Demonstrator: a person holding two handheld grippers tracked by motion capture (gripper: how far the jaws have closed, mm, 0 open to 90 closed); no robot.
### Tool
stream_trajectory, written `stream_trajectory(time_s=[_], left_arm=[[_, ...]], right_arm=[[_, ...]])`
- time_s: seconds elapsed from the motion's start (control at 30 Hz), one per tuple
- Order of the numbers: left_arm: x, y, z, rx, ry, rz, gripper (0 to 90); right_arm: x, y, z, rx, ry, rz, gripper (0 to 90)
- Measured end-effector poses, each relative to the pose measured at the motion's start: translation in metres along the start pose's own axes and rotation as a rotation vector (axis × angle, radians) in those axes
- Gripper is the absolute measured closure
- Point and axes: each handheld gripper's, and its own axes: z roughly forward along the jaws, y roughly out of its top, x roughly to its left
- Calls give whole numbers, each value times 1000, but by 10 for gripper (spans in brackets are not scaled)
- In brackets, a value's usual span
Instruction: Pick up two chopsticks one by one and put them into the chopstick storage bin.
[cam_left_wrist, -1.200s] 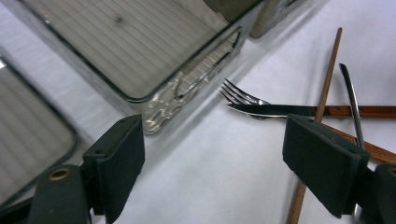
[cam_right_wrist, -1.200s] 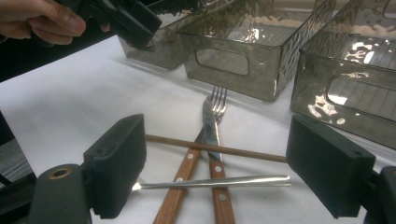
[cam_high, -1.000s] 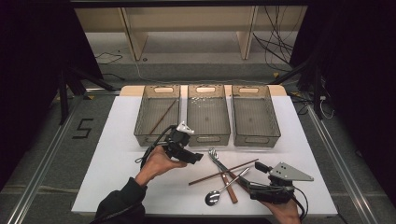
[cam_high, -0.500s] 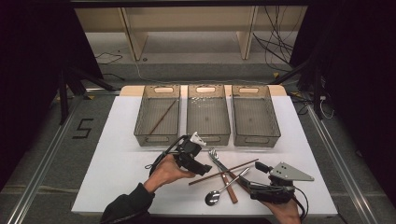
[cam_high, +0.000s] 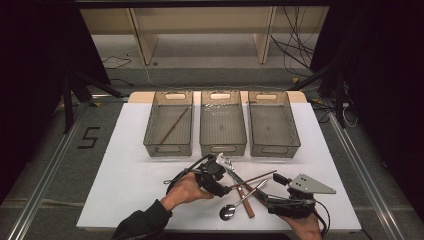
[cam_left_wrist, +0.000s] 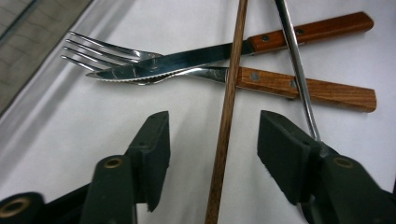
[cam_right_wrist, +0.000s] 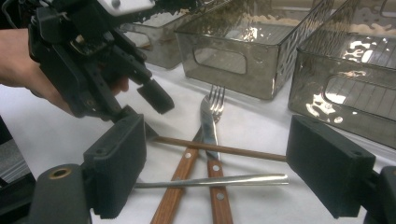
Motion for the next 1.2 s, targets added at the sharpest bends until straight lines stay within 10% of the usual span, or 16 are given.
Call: stream_trajectory(time_s=[1.2], left_arm=[[-8, 1, 9, 20, -1, 107, 844]], right_arm=[[0, 0, 0, 1, 2, 0, 210]])
